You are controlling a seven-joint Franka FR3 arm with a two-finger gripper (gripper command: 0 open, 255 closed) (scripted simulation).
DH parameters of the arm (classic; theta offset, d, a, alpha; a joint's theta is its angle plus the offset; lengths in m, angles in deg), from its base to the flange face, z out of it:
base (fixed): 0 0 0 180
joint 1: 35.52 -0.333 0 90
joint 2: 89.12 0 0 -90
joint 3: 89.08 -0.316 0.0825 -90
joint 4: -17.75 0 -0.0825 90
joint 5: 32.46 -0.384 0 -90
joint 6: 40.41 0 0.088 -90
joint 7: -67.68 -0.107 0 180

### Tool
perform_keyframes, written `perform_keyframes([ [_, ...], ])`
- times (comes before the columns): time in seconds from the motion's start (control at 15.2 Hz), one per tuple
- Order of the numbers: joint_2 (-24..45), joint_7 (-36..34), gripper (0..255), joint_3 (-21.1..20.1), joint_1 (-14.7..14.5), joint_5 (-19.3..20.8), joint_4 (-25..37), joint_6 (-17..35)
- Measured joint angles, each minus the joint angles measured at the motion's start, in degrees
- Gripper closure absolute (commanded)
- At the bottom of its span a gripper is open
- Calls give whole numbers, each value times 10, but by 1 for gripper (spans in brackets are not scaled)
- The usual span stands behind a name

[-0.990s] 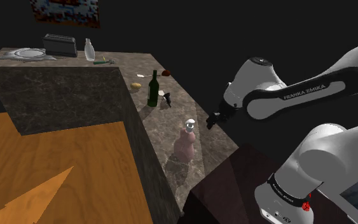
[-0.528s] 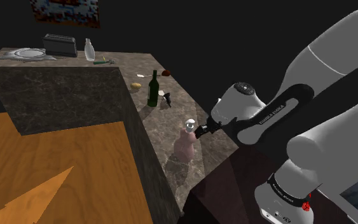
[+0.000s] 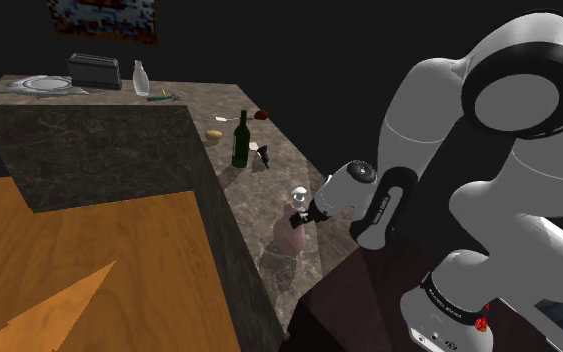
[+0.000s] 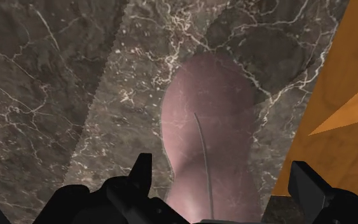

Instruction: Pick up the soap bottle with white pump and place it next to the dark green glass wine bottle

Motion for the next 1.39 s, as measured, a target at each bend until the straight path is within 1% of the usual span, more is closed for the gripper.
perform_keyframes([
  [0.07,-16,-10,0,-21,23,7,6,13],
  [0.26,-52,-29,0,-60,67,19,27,35],
  [0.4,-75,-39,0,-80,87,23,41,46],
  [0.53,-81,-42,0,-86,93,25,45,49],
  [0.79,-83,-42,0,-87,96,26,47,50],
  [0.86,-83,-42,255,-87,96,26,47,50],
  [1.39,-83,-43,255,-87,96,26,46,50],
])
